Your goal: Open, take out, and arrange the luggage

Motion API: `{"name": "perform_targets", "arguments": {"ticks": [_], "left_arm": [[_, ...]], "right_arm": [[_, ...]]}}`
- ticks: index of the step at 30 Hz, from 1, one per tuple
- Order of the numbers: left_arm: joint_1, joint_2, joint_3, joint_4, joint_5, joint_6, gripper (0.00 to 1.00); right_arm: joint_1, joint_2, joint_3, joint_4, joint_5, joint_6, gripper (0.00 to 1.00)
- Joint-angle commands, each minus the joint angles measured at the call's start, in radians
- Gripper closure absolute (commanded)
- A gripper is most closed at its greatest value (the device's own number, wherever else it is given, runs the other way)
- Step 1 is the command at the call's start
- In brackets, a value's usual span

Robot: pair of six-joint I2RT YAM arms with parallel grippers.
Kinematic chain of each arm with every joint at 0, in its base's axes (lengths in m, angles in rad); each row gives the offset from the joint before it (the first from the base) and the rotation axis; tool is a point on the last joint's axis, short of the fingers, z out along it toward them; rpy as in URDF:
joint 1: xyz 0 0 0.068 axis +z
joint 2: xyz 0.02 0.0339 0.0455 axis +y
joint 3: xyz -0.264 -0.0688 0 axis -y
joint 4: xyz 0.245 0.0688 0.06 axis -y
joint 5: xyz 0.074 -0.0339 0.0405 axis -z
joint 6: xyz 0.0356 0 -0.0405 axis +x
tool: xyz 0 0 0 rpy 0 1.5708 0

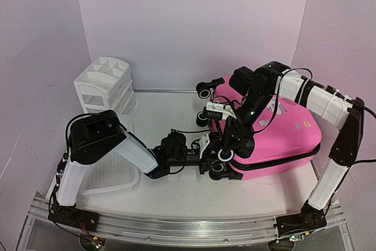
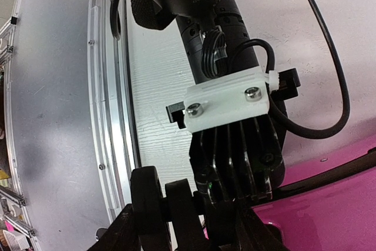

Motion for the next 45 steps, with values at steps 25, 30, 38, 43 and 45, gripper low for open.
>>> {"name": "perform_targets", "arguments": {"ticks": [25, 30, 38, 43, 45], "left_arm": [[0.098, -0.054, 0.077, -0.169, -0.272, 0.110, 1.00], [0.116, -0.077, 0.184, -0.365, -0.416, 0.062, 1.00], [0.224, -0.070, 0.232, -0.403, -0.390, -0.147, 1.00], [0.268, -0.093, 0.239, -0.404, -0.318, -0.150, 1.00], [0.285, -0.101, 0.230, -0.404, -0.280, -0.156, 1.00]], "right_arm": [[0.029, -0.214, -0.200, -0.071, -0.320, 0.112, 1.00], [0.053, -0.277, -0.263, -0.118, -0.289, 0.107, 1.00], [0.065, -0.375, -0.352, -0.125, -0.282, 0.097, 1.00], [0.065, -0.409, -0.377, -0.170, -0.286, 0.034, 1.00], [0.065, -0.408, -0.371, -0.255, -0.297, -0.060, 1.00]]}}
